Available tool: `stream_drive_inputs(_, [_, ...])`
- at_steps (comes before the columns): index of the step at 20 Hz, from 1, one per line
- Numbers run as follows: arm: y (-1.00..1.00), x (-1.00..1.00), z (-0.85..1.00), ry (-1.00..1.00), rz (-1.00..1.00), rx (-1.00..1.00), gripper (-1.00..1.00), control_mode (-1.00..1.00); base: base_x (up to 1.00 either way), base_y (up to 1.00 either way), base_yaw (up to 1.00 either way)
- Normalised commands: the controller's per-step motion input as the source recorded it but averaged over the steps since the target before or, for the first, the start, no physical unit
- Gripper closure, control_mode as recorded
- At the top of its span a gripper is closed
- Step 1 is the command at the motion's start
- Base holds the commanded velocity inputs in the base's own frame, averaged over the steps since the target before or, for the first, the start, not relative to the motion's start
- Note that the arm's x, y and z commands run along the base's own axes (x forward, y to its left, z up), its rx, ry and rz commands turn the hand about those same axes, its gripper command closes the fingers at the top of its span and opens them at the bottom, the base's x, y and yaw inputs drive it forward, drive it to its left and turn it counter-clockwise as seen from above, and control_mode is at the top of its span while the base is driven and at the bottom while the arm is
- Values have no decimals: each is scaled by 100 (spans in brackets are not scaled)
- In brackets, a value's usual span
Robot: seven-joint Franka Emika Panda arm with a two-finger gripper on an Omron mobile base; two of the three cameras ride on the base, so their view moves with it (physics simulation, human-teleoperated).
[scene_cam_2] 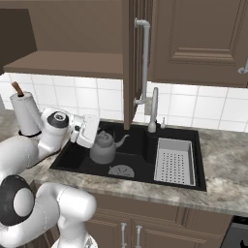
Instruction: Open the cabinet, pick the kettle from the cabinet, and place it in the sink.
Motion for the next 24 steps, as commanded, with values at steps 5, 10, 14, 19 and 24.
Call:
stream_drive_inputs(5, [-4,18,-12,6,0,0,100,-100,0,0,0])
stream_drive_inputs(10, [-3,22,-10,11,0,0,100,-100,0,0,0])
stream_drive_inputs(14, [-14,19,-11,7,4,0,100,-100,0,0,0])
stream_drive_inputs(19, [-21,13,-16,1,12,0,100,-100,0,0,0])
stream_drive_inputs(24, [-17,14,-19,0,12,0,100,-100,0,0,0])
